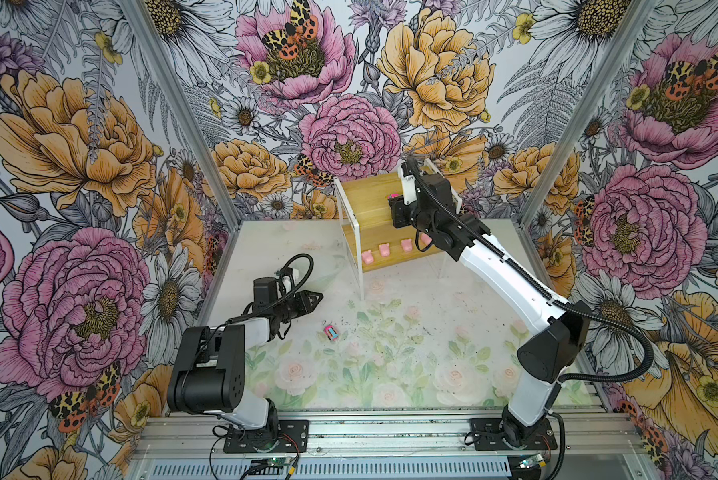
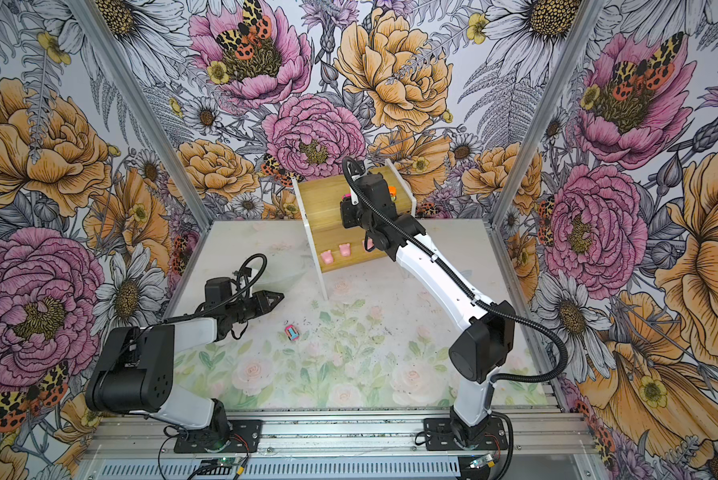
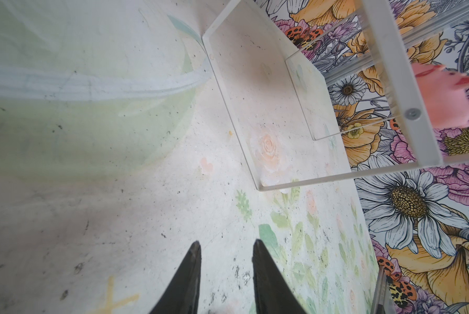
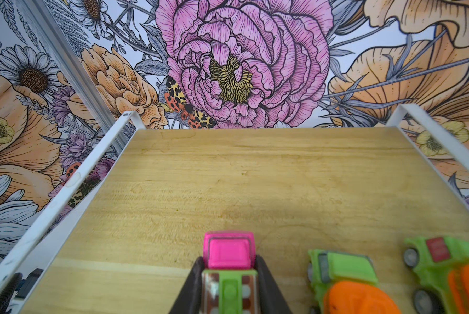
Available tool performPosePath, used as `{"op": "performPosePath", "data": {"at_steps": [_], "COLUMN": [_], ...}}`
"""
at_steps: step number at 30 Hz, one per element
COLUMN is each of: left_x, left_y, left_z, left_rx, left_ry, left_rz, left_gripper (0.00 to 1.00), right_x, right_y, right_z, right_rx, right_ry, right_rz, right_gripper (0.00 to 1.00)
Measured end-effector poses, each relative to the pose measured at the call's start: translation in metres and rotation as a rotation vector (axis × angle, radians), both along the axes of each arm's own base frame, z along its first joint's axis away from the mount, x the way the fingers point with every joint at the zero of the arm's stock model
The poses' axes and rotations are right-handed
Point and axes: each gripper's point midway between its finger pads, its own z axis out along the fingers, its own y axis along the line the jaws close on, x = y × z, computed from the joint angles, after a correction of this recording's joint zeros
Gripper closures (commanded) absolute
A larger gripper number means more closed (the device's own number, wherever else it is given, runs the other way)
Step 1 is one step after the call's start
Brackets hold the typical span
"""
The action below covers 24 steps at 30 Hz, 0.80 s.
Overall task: Place and organize the plastic toys onto the shelf
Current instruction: 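Lower the pink car onto the top shelf beside the trucks, then open the right gripper and draw it back from the top shelf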
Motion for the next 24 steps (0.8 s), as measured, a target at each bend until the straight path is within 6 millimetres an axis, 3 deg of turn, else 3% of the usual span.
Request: {"op": "performPosePath", "data": {"at_steps": [3,8,24], "left_x": [0.0,0.0,0.0], "left_y": [0.0,0.0,0.0], "left_z": [0.0,0.0,0.0], "left_rx": [0.0,0.0,0.0], "left_ry": [0.0,0.0,0.0], "left_rz": [0.0,0.0,0.0], "left_gripper": [0.66,0.66,0.66], "right_x": [0.0,0.0004,-0.0004], "right_y": [0.0001,0.0004,-0.0009], "right_z": [-0.0001,-0.0011,-0.0083], "right_rx": [0.002,0.007,-0.024], "right_ry": [0.001,0.001,0.009], "right_rz": [0.0,-0.002,0.003], "right_gripper": [0.76,0.65,0.49]}}
